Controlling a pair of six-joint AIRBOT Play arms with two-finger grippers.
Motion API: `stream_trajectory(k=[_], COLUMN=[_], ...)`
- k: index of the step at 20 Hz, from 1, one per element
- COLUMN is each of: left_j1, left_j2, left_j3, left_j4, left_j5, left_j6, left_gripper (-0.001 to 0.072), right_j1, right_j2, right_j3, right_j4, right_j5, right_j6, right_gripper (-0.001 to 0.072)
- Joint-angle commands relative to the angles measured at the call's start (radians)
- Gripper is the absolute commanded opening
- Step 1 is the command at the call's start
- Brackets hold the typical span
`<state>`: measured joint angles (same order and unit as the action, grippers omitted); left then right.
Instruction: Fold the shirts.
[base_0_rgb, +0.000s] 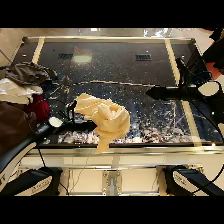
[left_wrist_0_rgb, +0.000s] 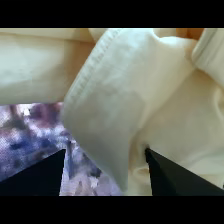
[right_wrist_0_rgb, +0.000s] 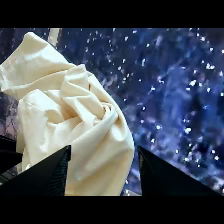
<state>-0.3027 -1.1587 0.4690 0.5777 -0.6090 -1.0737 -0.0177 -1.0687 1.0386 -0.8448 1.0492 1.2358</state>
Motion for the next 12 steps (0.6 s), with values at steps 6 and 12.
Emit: stream_trajectory(k=[6,12], left_j1=[0.001,0.068], left_j2=[-0.085,0.243], left_j3=[0.001,0.0], left_j4=[-0.239,-0.15], left_j5=[0.022,-0.025], left_j6=[0.01,0.007], left_gripper=[0.0014,0.0013], right_j1=[0.004,0.015], right_j2=[-0.003,-0.067], right_j3=[-0.001,-0.001], right_j4=[0.005,0.001], right_j5=[-0.119,-0.13], right_j6=[0.002,0.001], right_gripper=[0.0483,0.0483])
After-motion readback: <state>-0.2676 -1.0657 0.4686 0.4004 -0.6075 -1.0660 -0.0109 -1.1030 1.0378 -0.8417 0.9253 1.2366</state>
